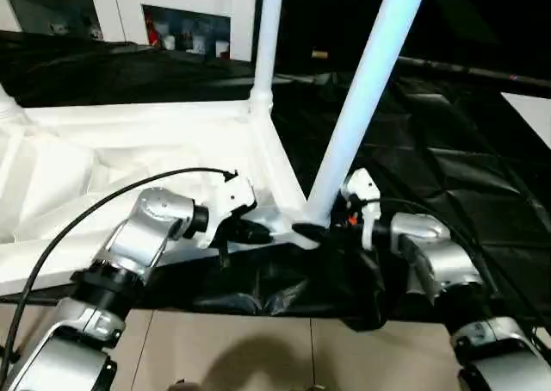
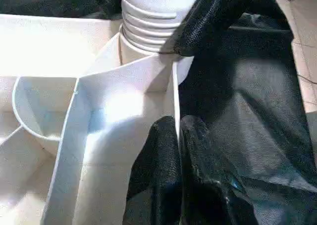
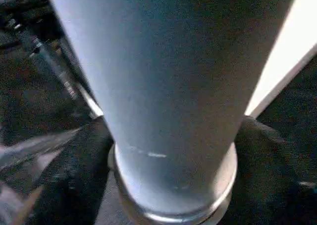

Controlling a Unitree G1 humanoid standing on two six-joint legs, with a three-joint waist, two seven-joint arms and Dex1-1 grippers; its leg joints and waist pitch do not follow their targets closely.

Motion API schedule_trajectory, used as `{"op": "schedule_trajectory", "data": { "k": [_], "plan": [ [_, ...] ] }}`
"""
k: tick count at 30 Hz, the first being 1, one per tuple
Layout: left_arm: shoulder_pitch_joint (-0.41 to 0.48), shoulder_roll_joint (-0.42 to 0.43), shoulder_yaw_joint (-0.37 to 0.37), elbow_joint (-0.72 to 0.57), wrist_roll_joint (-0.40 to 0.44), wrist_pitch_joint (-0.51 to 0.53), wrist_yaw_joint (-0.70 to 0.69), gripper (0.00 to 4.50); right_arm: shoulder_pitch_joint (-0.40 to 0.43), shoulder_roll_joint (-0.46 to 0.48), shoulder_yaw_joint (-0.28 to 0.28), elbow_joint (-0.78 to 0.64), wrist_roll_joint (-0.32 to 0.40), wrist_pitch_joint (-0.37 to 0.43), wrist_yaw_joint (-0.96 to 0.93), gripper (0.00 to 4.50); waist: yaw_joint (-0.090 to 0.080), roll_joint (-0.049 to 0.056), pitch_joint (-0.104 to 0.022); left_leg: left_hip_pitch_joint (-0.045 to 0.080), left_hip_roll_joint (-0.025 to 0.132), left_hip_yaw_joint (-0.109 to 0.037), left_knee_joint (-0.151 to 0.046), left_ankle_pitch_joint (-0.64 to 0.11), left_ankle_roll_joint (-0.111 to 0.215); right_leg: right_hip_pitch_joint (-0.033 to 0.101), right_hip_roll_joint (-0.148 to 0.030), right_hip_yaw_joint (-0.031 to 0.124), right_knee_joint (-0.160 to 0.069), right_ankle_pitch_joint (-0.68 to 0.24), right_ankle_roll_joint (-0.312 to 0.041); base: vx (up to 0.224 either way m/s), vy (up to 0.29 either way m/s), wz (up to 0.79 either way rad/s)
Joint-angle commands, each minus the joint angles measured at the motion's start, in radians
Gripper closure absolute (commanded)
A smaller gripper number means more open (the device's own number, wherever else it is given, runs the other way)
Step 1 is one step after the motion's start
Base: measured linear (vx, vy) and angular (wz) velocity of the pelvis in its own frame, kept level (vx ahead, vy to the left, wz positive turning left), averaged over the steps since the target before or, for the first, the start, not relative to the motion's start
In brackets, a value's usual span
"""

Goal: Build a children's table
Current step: Rotate leg to tighten

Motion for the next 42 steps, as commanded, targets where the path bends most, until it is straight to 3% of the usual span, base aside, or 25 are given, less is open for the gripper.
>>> {"op": "schedule_trajectory", "data": {
  "k": [1,5,10,14,19,20,25,27,30,32,36,37,42],
  "plan": [
    [0.009,-0.016,-0.017,-0.031,-0.041,0.001,-0.038,4.50,0.010,-0.014,0.012,-0.019,-0.006,0.004,0.023,1.24,0.000,0.010,-0.065,-0.013,0.004,0.017,-0.061,-0.043,0.055,0.072,-0.071,0.054,-0.072,-0.055,-0.217,0.000,0.000,0.00],
    [0.010,-0.013,-0.012,-0.035,-0.044,0.005,-0.039,4.50,0.007,-0.008,0.011,-0.013,-0.009,0.007,0.025,1.59,-0.001,0.008,-0.066,-0.013,0.004,0.017,-0.060,-0.026,0.053,0.073,-0.071,0.054,-0.069,-0.038,-0.215,0.000,0.000,0.00],
    [0.016,-0.012,-0.007,-0.043,-0.045,0.009,-0.034,4.50,0.009,-0.005,0.004,-0.022,0.004,0.026,0.023,1.68,-0.001,0.006,-0.067,-0.015,0.002,0.017,-0.059,-0.013,0.057,0.074,-0.070,0.054,-0.068,-0.025,-0.214,0.000,0.000,0.00],
    [-0.001,-0.048,0.015,-0.010,-0.027,0.013,0.058,4.50,-0.008,0.030,-0.042,0.038,-0.005,0.042,-0.122,1.70,-0.004,0.008,-0.065,-0.014,0.002,0.017,-0.061,-0.031,0.043,0.071,-0.070,0.053,-0.072,-0.067,-0.205,0.000,0.000,0.00],
    [-0.067,-0.161,0.036,0.115,0.041,0.019,0.306,4.50,-0.075,0.139,-0.137,0.180,-0.018,0.119,-0.517,1.71,-0.010,0.009,-0.066,-0.010,-0.002,0.017,-0.062,-0.052,-0.002,0.068,-0.070,0.055,-0.080,-0.147,-0.174,0.000,0.000,0.00],
    [-0.082,-0.190,0.043,0.138,0.047,0.028,0.354,4.50,-0.086,0.162,-0.144,0.198,-0.026,0.103,-0.580,1.71,-0.010,0.009,-0.068,-0.014,-0.002,0.015,-0.063,-0.051,-0.009,0.071,-0.071,0.055,-0.079,-0.157,-0.164,0.000,0.000,0.00],
    [-0.122,-0.260,0.051,0.202,0.070,0.045,0.484,4.50,-0.109,0.230,-0.145,0.234,-0.050,0.037,-0.711,1.71,-0.005,0.010,-0.068,-0.013,-0.002,0.017,-0.062,-0.053,-0.002,0.067,-0.069,0.054,-0.080,-0.129,-0.153,0.000,0.000,0.00],
    [-0.145,-0.295,0.050,0.241,0.088,0.047,0.541,4.50,-0.125,0.279,-0.117,0.258,-0.090,-0.030,-0.762,1.71,-0.005,0.010,-0.067,-0.011,-0.003,0.018,-0.062,-0.066,-0.001,0.063,-0.068,0.055,-0.082,-0.138,-0.148,0.000,0.000,0.00],
    [-0.153,-0.302,0.058,0.259,0.090,0.040,0.552,4.50,-0.136,0.297,-0.116,0.276,-0.096,-0.074,-0.762,1.71,-0.003,0.006,-0.067,-0.014,-0.003,0.018,-0.062,-0.068,0.009,0.064,-0.069,0.054,-0.081,-0.134,-0.145,0.000,0.000,0.00],
    [-0.149,-0.292,0.056,0.252,0.089,0.036,0.538,4.50,-0.135,0.296,-0.121,0.271,-0.080,-0.091,-0.725,1.17,-0.003,0.005,-0.066,-0.016,-0.003,0.018,-0.062,-0.072,0.018,0.065,-0.069,0.054,-0.081,-0.133,-0.141,0.000,0.000,0.00],
    [-0.132,-0.267,0.048,0.233,0.084,0.015,0.488,4.50,-0.130,0.272,-0.111,0.248,-0.070,-0.111,-0.638,0.94,-0.003,0.006,-0.067,-0.018,-0.002,0.017,-0.061,-0.064,0.032,0.067,-0.070,0.053,-0.080,-0.118,-0.144,0.000,0.000,0.00],
    [-0.129,-0.262,0.046,0.231,0.082,0.007,0.477,4.50,-0.128,0.266,-0.105,0.244,-0.073,-0.114,-0.622,0.68,-0.006,0.008,-0.066,-0.021,-0.003,0.016,-0.062,-0.063,0.032,0.069,-0.070,0.053,-0.081,-0.120,-0.147,0.000,0.000,0.00],
    [-0.090,-0.192,0.035,0.184,0.057,-0.025,0.342,4.50,-0.085,0.159,-0.061,0.178,-0.058,-0.108,-0.360,0.68,-0.005,0.004,-0.069,-0.022,-0.002,0.016,-0.058,-0.044,0.056,0.073,-0.071,0.054,-0.079,-0.096,-0.163,0.000,0.000,0.00]
  ]
}}
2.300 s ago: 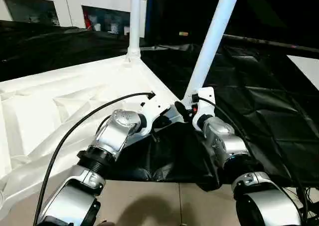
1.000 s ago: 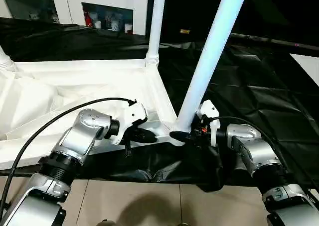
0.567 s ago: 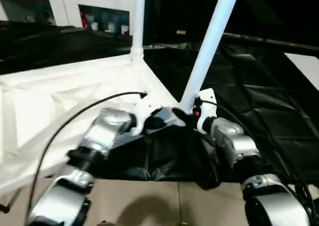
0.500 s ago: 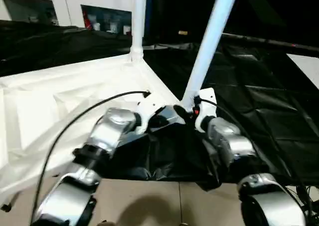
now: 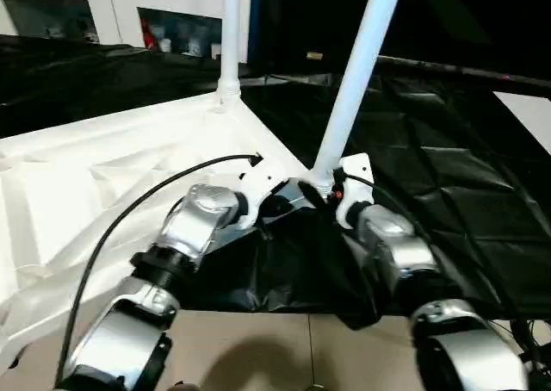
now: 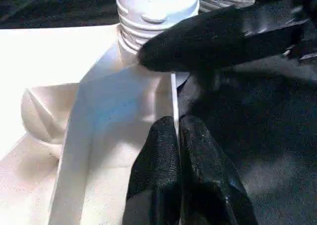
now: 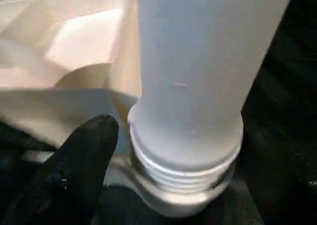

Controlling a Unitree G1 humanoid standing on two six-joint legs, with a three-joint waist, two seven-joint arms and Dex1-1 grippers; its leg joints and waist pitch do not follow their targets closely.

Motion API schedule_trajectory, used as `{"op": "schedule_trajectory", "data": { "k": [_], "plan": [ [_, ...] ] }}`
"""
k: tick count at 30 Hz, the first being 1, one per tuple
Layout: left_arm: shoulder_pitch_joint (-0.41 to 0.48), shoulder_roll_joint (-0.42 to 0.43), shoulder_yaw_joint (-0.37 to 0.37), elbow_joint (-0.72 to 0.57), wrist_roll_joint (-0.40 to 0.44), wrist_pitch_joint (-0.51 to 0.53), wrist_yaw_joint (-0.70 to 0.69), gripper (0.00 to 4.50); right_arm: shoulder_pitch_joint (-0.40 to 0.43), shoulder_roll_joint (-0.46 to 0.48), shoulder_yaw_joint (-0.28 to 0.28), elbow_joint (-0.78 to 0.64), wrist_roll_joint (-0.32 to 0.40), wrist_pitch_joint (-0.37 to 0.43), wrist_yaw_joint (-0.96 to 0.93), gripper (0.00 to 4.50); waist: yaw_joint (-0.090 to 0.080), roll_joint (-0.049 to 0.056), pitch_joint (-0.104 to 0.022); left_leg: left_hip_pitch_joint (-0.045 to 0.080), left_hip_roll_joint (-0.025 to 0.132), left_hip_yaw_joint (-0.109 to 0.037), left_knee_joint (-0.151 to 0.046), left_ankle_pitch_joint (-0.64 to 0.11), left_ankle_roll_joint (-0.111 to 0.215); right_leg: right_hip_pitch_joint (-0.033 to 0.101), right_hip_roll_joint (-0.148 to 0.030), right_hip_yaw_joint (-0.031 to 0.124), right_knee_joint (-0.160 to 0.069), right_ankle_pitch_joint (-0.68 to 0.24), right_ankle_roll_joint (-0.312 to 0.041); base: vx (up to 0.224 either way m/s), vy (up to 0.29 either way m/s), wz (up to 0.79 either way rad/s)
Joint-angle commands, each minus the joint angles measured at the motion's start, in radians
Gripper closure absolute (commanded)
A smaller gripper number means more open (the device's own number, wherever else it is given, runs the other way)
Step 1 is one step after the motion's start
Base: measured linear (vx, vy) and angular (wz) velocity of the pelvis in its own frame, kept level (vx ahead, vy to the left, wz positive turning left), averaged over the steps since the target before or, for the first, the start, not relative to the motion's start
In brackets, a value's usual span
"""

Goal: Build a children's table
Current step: Rotate leg to tighten

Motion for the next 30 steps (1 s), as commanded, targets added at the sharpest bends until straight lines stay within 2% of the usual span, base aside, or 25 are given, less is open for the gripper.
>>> {"op": "schedule_trajectory", "data": {
  "k": [1,4,5,6,7,11,13,14,15,16,19,20,25,28,30],
  "plan": [
    [0.032,0.012,0.003,-0.017,-0.037,-0.051,-0.064,4.50,0.018,-0.014,0.068,-0.051,0.002,0.000,0.156,0.68,0.004,0.004,-0.066,-0.021,0.000,0.016,-0.057,-0.039,0.073,0.075,-0.070,0.052,-0.077,-0.084,-0.174,0.000,0.000,0.00],
    [0.058,0.051,-0.004,-0.052,-0.070,-0.090,-0.168,4.50,0.040,-0.064,0.082,-0.091,0.015,0.021,0.270,0.68,0.003,0.004,-0.064,-0.018,0.000,0.017,-0.058,-0.052,0.075,0.072,-0.070,0.051,-0.080,-0.102,-0.184,0.000,0.000,0.00],
    [0.070,0.064,-0.006,-0.074,-0.091,-0.097,-0.215,4.50,0.045,-0.076,0.084,-0.102,0.018,0.023,0.296,0.68,0.004,0.000,-0.063,-0.018,0.003,0.016,-0.059,-0.060,0.075,0.073,-0.072,0.051,-0.080,-0.124,-0.182,0.000,0.000,0.00],
    [0.085,0.081,-0.011,-0.108,-0.112,-0.084,-0.263,4.50,0.048,-0.087,0.085,-0.112,0.023,0.024,0.317,0.68,0.004,0.002,-0.064,-0.018,0.004,0.015,-0.060,-0.059,0.074,0.073,-0.073,0.051,-0.078,-0.126,-0.186,0.000,0.000,0.00],
    [0.107,0.110,-0.020,-0.156,-0.132,-0.056,-0.319,4.50,0.052,-0.099,0.080,-0.127,0.039,0.033,0.347,0.68,0.003,0.004,-0.063,-0.015,0.006,0.016,-0.060,-0.065,0.071,0.068,-0.073,0.051,-0.079,-0.131,-0.191,0.000,0.000,0.00],
    [0.137,0.149,-0.027,-0.199,-0.141,-0.047,-0.365,4.50,0.067,-0.119,0.094,-0.161,0.062,0.064,0.438,0.68,0.006,0.008,-0.059,-0.011,0.008,0.019,-0.062,-0.080,0.074,0.064,-0.069,0.052,-0.079,-0.123,-0.208,0.000,0.000,0.00],
    [0.146,0.161,-0.026,-0.211,-0.144,-0.043,-0.385,4.50,0.072,-0.123,0.099,-0.171,0.064,0.074,0.463,0.68,0.006,0.007,-0.061,-0.014,0.008,0.017,-0.063,-0.076,0.065,0.068,-0.071,0.051,-0.078,-0.130,-0.201,0.000,0.000,0.00],
    [0.150,0.164,-0.025,-0.214,-0.145,-0.043,-0.390,4.50,0.074,-0.124,0.101,-0.173,0.064,0.080,0.472,0.93,0.006,0.007,-0.060,-0.013,0.006,0.017,-0.063,-0.078,0.061,0.067,-0.071,0.052,-0.080,-0.140,-0.196,0.000,0.000,0.00],
    [0.151,0.165,-0.025,-0.215,-0.145,-0.043,-0.391,4.50,0.075,-0.124,0.101,-0.174,0.064,0.080,0.473,0.93,0.006,0.007,-0.060,-0.013,0.006,0.017,-0.063,-0.078,0.061,0.067,-0.071,0.052,-0.080,-0.140,-0.196,0.000,0.000,0.00],
    [0.154,0.169,-0.024,-0.218,-0.146,-0.043,-0.395,4.50,0.079,-0.128,0.106,-0.179,0.061,0.084,0.484,1.01,0.006,0.003,-0.061,-0.015,0.005,0.018,-0.062,-0.073,0.057,0.068,-0.071,0.052,-0.080,-0.145,-0.192,0.000,0.000,0.00],
    [0.165,0.180,-0.021,-0.236,-0.151,-0.036,-0.402,4.50,0.089,-0.135,0.120,-0.189,0.050,0.084,0.502,1.18,0.007,0.005,-0.061,-0.015,0.006,0.017,-0.062,-0.068,0.056,0.068,-0.072,0.052,-0.080,-0.149,-0.186,0.000,0.000,0.00],
    [0.168,0.183,-0.020,-0.241,-0.152,-0.032,-0.404,4.50,0.092,-0.137,0.121,-0.192,0.052,0.089,0.507,1.31,0.007,0.002,-0.061,-0.016,0.005,0.017,-0.063,-0.062,0.056,0.068,-0.072,0.051,-0.079,-0.148,-0.184,0.000,0.000,0.00],
    [0.171,0.187,-0.017,-0.246,-0.152,-0.027,-0.406,4.50,0.093,-0.134,0.113,-0.197,0.064,0.103,0.508,1.61,0.006,0.003,-0.061,-0.015,0.004,0.017,-0.063,-0.062,0.054,0.068,-0.071,0.051,-0.080,-0.154,-0.179,0.000,0.000,0.00],
    [0.161,0.164,-0.013,-0.221,-0.131,-0.029,-0.352,4.50,0.086,-0.106,0.081,-0.160,0.064,0.113,0.421,1.71,0.006,0.005,-0.062,-0.015,0.004,0.017,-0.063,-0.060,0.053,0.067,-0.071,0.052,-0.080,-0.150,-0.178,0.000,0.000,0.00],
    [0.144,0.129,-0.008,-0.186,-0.107,-0.037,-0.281,4.50,0.078,-0.080,0.056,-0.114,0.045,0.093,0.308,1.73,0.005,0.006,-0.059,-0.013,0.003,0.018,-0.064,-0.073,0.038,0.063,-0.071,0.052,-0.085,-0.187,-0.169,0.000,0.000,0.00]
  ]
}}
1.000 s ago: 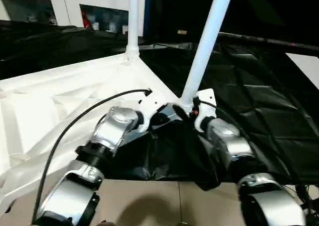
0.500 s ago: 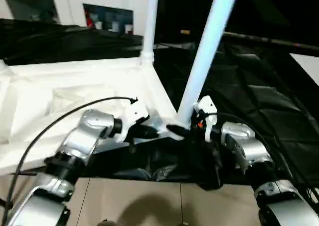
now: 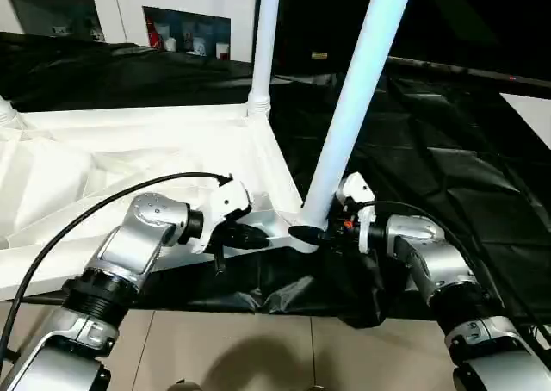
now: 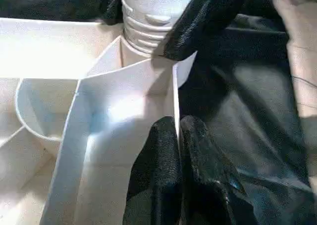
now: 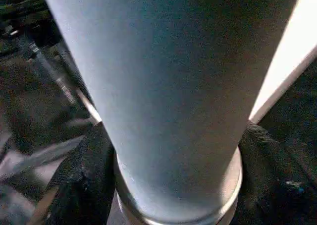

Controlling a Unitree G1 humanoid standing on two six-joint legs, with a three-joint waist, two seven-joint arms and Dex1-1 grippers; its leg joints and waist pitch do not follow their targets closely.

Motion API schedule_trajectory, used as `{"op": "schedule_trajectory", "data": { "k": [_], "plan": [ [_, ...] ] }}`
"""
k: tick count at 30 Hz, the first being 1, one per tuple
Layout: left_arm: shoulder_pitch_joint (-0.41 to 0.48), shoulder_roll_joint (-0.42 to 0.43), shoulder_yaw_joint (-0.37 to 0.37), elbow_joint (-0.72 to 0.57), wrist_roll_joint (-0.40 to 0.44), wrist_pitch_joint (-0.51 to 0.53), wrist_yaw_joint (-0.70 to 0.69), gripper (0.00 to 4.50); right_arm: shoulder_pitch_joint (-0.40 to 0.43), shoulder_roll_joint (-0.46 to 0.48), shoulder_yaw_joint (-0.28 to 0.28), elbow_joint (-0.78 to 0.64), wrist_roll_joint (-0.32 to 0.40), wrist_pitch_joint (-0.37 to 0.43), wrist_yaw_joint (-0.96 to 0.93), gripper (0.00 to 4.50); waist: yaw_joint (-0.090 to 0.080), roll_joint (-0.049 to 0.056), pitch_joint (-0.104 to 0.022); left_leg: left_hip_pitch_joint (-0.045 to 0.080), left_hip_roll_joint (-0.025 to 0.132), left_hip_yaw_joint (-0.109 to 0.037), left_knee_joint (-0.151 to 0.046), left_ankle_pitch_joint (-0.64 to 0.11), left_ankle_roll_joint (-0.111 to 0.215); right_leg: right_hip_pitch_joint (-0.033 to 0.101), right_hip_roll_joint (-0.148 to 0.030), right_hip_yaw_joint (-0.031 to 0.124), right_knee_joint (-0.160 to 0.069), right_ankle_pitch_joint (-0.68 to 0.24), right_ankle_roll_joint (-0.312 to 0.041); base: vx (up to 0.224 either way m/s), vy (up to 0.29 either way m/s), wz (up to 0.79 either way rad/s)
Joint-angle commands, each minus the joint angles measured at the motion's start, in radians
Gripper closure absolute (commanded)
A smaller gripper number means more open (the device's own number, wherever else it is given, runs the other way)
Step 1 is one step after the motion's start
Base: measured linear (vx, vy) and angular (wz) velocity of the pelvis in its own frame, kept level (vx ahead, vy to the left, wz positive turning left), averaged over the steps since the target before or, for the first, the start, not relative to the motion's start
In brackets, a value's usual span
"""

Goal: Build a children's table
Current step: Rotate leg to tighten

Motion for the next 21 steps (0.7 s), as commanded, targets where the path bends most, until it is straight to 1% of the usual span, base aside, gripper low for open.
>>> {"op": "schedule_trajectory", "data": {
  "k": [1,2,3,4,5,6,7,8,9,10,11,12,14,15,16,18,21],
  "plan": [
    [0.005,-0.051,-0.002,0.014,-0.024,-0.012,0.030,4.50,-0.003,0.005,-0.018,0.036,-0.009,0.007,-0.070,1.74,0.000,0.005,-0.060,-0.013,0.002,0.016,-0.066,-0.083,0.029,0.063,-0.071,0.051,-0.087,-0.211,-0.163,0.000,0.000,0.00],
    [-0.013,-0.080,-0.002,0.046,0.000,-0.011,0.093,4.50,-0.009,0.028,-0.035,0.066,-0.020,0.002,-0.157,1.74,0.000,0.005,-0.060,-0.013,0.004,0.016,-0.066,-0.088,0.026,0.062,-0.071,0.052,-0.087,-0.214,-0.159,0.000,0.000,0.00],
    [-0.027,-0.102,-0.004,0.072,0.019,-0.015,0.142,4.50,-0.012,0.046,-0.046,0.084,-0.024,0.003,-0.219,1.74,-0.002,0.006,-0.058,-0.011,0.004,0.017,-0.067,-0.094,0.023,0.058,-0.070,0.052,-0.090,-0.223,-0.156,0.000,0.000,0.00],
    [-0.047,-0.137,0.004,0.103,0.031,0.000,0.208,4.50,-0.019,0.069,-0.061,0.106,-0.030,0.008,-0.302,1.74,-0.003,0.005,-0.057,-0.010,0.002,0.017,-0.068,-0.103,0.020,0.057,-0.069,0.052,-0.093,-0.240,-0.152,0.000,0.000,0.00],
    [-0.061,-0.160,0.010,0.125,0.036,0.010,0.251,4.50,-0.025,0.084,-0.070,0.121,-0.033,0.012,-0.355,1.74,-0.001,0.008,-0.060,-0.008,0.001,0.015,-0.067,-0.112,0.004,0.058,-0.072,0.053,-0.093,-0.276,-0.142,0.000,0.000,0.00],
    [-0.085,-0.195,0.020,0.159,0.043,0.028,0.316,4.50,-0.038,0.107,-0.086,0.143,-0.034,0.018,-0.432,1.74,-0.002,0.006,-0.060,-0.011,0.001,0.015,-0.068,-0.115,0.004,0.059,-0.071,0.053,-0.095,-0.279,-0.138,0.000,0.000,0.00],
    [-0.101,-0.218,0.026,0.182,0.048,0.040,0.359,4.50,-0.048,0.123,-0.097,0.157,-0.034,0.023,-0.483,1.74,-0.002,0.007,-0.061,-0.008,0.000,0.017,-0.066,-0.106,-0.004,0.056,-0.069,0.054,-0.093,-0.261,-0.133,0.000,0.000,0.00],
    [-0.120,-0.244,0.028,0.208,0.057,0.043,0.403,4.50,-0.065,0.144,-0.108,0.179,-0.036,0.024,-0.544,1.74,0.001,0.007,-0.061,-0.004,0.000,0.017,-0.065,-0.110,-0.004,0.054,-0.069,0.054,-0.093,-0.256,-0.133,0.000,0.000,0.00],
    [-0.138,-0.268,0.027,0.235,0.069,0.039,0.441,4.50,-0.086,0.167,-0.118,0.206,-0.040,0.019,-0.608,1.74,-0.003,0.014,-0.062,-0.007,-0.002,0.018,-0.066,-0.118,0.001,0.052,-0.069,0.055,-0.093,-0.249,-0.137,0.000,0.000,0.00],
    [-0.139,-0.269,0.027,0.236,0.070,0.038,0.443,4.50,-0.088,0.169,-0.119,0.208,-0.040,0.019,-0.613,1.74,0.001,0.009,-0.064,-0.008,-0.002,0.017,-0.065,-0.114,-0.001,0.057,-0.068,0.054,-0.093,-0.241,-0.130,0.000,0.000,0.00],
    [-0.150,-0.284,0.022,0.251,0.077,0.035,0.459,4.50,-0.103,0.184,-0.121,0.225,-0.047,0.005,-0.652,1.74,0.000,0.010,-0.064,-0.013,-0.003,0.016,-0.064,-0.103,0.002,0.060,-0.068,0.054,-0.090,-0.216,-0.128,0.000,0.000,0.00],
    [-0.159,-0.296,0.016,0.264,0.088,0.030,0.468,4.50,-0.119,0.201,-0.117,0.239,-0.053,-0.014,-0.670,1.74,0.002,0.010,-0.066,-0.013,-0.003,0.016,-0.064,-0.097,0.006,0.061,-0.069,0.053,-0.089,-0.202,-0.127,0.000,0.000,0.00],
    [-0.169,-0.306,0.011,0.280,0.100,0.022,0.471,4.50,-0.135,0.219,-0.110,0.252,-0.063,-0.038,-0.677,1.74,0.002,0.009,-0.066,-0.017,-0.005,0.017,-0.063,-0.090,0.015,0.062,-0.069,0.053,-0.088,-0.187,-0.123,0.000,0.000,0.00],
    [-0.172,-0.307,0.014,0.287,0.099,0.019,0.470,4.50,-0.142,0.231,-0.106,0.254,-0.065,-0.073,-0.656,1.74,0.002,0.008,-0.066,-0.017,-0.003,0.016,-0.064,-0.090,0.016,0.062,-0.070,0.052,-0.088,-0.187,-0.123,0.000,0.000,0.00],
    [-0.172,-0.302,0.015,0.285,0.098,0.022,0.464,4.50,-0.142,0.236,-0.102,0.249,-0.063,-0.085,-0.628,1.40,0.002,0.005,-0.066,-0.019,-0.003,0.016,-0.063,-0.093,0.020,0.063,-0.070,0.051,-0.088,-0.190,-0.123,0.000,0.000,0.00],
    [-0.170,-0.289,0.014,0.287,0.098,0.021,0.456,4.50,-0.141,0.238,-0.099,0.243,-0.056,-0.102,-0.586,1.05,0.002,0.008,-0.064,-0.018,-0.002,0.016,-0.065,-0.100,0.024,0.062,-0.070,0.052,-0.089,-0.195,-0.124,0.000,0.000,0.00],
    [-0.163,-0.267,0.012,0.284,0.095,0.016,0.430,4.50,-0.138,0.227,-0.096,0.234,-0.049,-0.113,-0.543,0.92,-0.001,0.007,-0.063,-0.021,-0.003,0.015,-0.065,-0.117,0.032,0.065,-0.071,0.051,-0.093,-0.227,-0.119,0.000,0.000,0.00]
  ]
}}
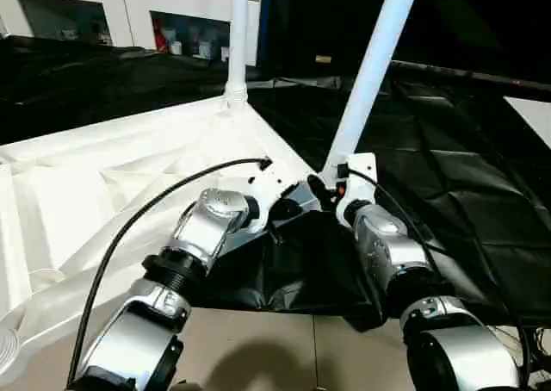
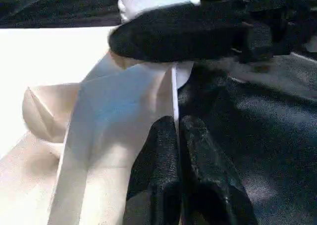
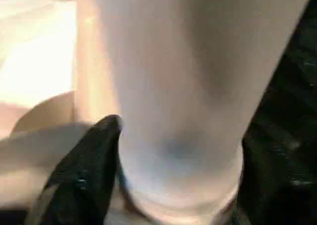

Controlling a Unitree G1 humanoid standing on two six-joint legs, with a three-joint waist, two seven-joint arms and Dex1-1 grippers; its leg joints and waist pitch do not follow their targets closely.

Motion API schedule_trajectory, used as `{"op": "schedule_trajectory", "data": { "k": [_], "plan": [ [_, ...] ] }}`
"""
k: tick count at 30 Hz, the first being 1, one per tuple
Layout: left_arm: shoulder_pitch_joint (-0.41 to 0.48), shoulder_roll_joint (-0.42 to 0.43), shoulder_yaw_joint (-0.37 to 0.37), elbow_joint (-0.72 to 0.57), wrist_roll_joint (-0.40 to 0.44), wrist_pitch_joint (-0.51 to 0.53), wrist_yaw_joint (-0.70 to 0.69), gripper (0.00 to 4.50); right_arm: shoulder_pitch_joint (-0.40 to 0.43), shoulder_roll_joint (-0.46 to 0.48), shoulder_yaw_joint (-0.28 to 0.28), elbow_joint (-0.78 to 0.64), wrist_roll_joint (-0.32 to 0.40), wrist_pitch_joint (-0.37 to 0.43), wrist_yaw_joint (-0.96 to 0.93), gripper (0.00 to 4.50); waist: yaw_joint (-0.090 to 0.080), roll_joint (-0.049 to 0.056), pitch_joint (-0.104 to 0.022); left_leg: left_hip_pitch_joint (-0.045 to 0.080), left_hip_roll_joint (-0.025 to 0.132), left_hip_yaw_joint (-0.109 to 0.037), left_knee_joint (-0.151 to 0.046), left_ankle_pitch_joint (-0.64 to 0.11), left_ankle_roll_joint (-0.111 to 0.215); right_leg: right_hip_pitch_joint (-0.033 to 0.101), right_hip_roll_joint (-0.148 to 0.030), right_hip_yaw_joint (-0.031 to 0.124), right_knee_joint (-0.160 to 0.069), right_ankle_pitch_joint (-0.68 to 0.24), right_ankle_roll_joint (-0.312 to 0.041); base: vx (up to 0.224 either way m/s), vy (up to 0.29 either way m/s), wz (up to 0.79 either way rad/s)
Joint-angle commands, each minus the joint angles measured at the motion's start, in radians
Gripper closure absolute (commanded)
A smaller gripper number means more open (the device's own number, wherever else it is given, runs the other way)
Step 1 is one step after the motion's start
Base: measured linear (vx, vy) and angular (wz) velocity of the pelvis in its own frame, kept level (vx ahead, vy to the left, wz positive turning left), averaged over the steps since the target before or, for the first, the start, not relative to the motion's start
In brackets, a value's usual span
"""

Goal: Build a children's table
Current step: Rotate leg to tighten

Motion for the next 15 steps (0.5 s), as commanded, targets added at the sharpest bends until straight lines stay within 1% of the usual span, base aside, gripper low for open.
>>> {"op": "schedule_trajectory", "data": {
  "k": [1,2,3,4,5,6,7,8,9,10,11,12,13,14,15],
  "plan": [
    [-0.001,-0.004,-0.004,0.028,-0.002,-0.021,0.004,4.50,-0.002,0.032,0.063,-0.019,-0.003,-0.023,0.100,0.77,0.002,0.002,-0.061,-0.024,-0.002,0.012,-0.067,-0.110,0.031,0.066,-0.072,0.048,-0.091,-0.238,-0.119,0.000,0.000,0.00],
    [0.007,0.011,-0.007,0.018,-0.009,-0.028,-0.028,4.50,0.007,0.012,0.073,-0.039,0.002,-0.013,0.152,0.64,0.001,0.003,-0.060,-0.021,-0.001,0.013,-0.066,-0.111,0.033,0.062,-0.071,0.049,-0.092,-0.240,-0.120,0.000,0.000,0.00],
    [0.009,0.013,-0.007,0.017,-0.010,-0.030,-0.033,4.50,0.008,0.009,0.075,-0.042,0.003,-0.011,0.160,0.57,0.001,0.003,-0.060,-0.021,-0.001,0.013,-0.066,-0.111,0.033,0.062,-0.071,0.049,-0.092,-0.240,-0.120,0.000,0.000,0.00],
    [0.009,0.013,-0.007,0.017,-0.010,-0.030,-0.033,4.50,0.008,0.009,0.075,-0.042,0.003,-0.011,0.160,0.57,-0.001,0.003,-0.060,-0.021,-0.001,0.014,-0.065,-0.106,0.039,0.062,-0.070,0.050,-0.092,-0.227,-0.129,0.000,0.000,0.00],
    [0.021,0.034,-0.010,0.002,-0.020,-0.041,-0.083,4.50,0.023,-0.021,0.098,-0.065,0.001,-0.005,0.247,0.57,0.001,0.005,-0.059,-0.020,0.000,0.014,-0.065,-0.103,0.045,0.061,-0.070,0.049,-0.092,-0.223,-0.136,0.000,0.000,0.00],
    [0.039,0.070,-0.016,-0.017,-0.032,-0.074,-0.154,4.50,0.048,-0.068,0.122,-0.106,0.003,0.003,0.357,0.57,0.000,0.004,-0.060,-0.020,0.000,0.014,-0.064,-0.098,0.049,0.063,-0.070,0.050,-0.092,-0.210,-0.139,0.000,0.000,0.00],
    [0.042,0.074,-0.017,-0.019,-0.034,-0.081,-0.163,4.50,0.051,-0.073,0.124,-0.111,0.004,0.004,0.368,0.57,0.002,0.004,-0.062,-0.021,0.000,0.013,-0.063,-0.093,0.057,0.066,-0.070,0.049,-0.090,-0.194,-0.141,0.000,0.000,0.00],
    [0.054,0.100,-0.021,-0.033,-0.044,-0.091,-0.213,4.50,0.067,-0.103,0.130,-0.141,0.014,0.017,0.433,0.57,0.002,0.004,-0.059,-0.022,0.002,0.014,-0.064,-0.088,0.066,0.064,-0.070,0.050,-0.090,-0.178,-0.151,0.000,0.000,0.00],
    [0.058,0.107,-0.023,-0.038,-0.046,-0.091,-0.227,4.50,0.070,-0.111,0.130,-0.147,0.014,0.017,0.447,0.57,0.000,0.003,-0.061,-0.021,0.003,0.013,-0.064,-0.083,0.067,0.066,-0.070,0.050,-0.086,-0.167,-0.155,0.000,0.000,0.00],
    [0.061,0.114,-0.026,-0.042,-0.049,-0.090,-0.242,4.50,0.073,-0.118,0.130,-0.152,0.013,0.017,0.461,0.57,-0.001,0.004,-0.060,-0.018,0.004,0.014,-0.064,-0.085,0.068,0.062,-0.070,0.050,-0.086,-0.164,-0.168,0.000,0.000,0.00],
    [0.082,0.146,-0.037,-0.075,-0.068,-0.098,-0.320,4.50,0.085,-0.146,0.139,-0.173,0.011,0.018,0.510,0.57,-0.001,0.005,-0.060,-0.017,0.004,0.015,-0.065,-0.082,0.067,0.062,-0.071,0.050,-0.086,-0.164,-0.173,0.000,0.000,0.00],
    [0.099,0.171,-0.044,-0.107,-0.086,-0.081,-0.376,4.50,0.095,-0.166,0.146,-0.190,0.012,0.021,0.549,0.57,0.000,0.005,-0.061,-0.021,0.005,0.014,-0.064,-0.075,0.066,0.066,-0.072,0.051,-0.081,-0.151,-0.180,0.000,0.000,0.00],
    [0.099,0.171,-0.044,-0.107,-0.086,-0.081,-0.376,4.50,0.095,-0.166,0.146,-0.190,0.012,0.021,0.549,0.57,-0.001,0.007,-0.062,-0.016,0.007,0.015,-0.063,-0.074,0.067,0.063,-0.072,0.051,-0.080,-0.129,-0.191,0.000,0.000,0.00],
    [0.115,0.193,-0.046,-0.138,-0.106,-0.083,-0.427,4.50,0.102,-0.184,0.154,-0.205,0.012,0.018,0.577,0.57,0.000,0.008,-0.061,-0.015,0.007,0.017,-0.063,-0.071,0.070,0.061,-0.070,0.051,-0.078,-0.110,-0.204,0.000,0.000,0.00],
    [0.119,0.199,-0.046,-0.146,-0.111,-0.080,-0.437,4.50,0.104,-0.189,0.158,-0.209,0.010,0.013,0.585,0.57,0.001,0.008,-0.061,-0.014,0.008,0.016,-0.064,-0.068,0.069,0.061,-0.071,0.051,-0.077,-0.103,-0.208,0.000,0.000,0.00]
  ]
}}
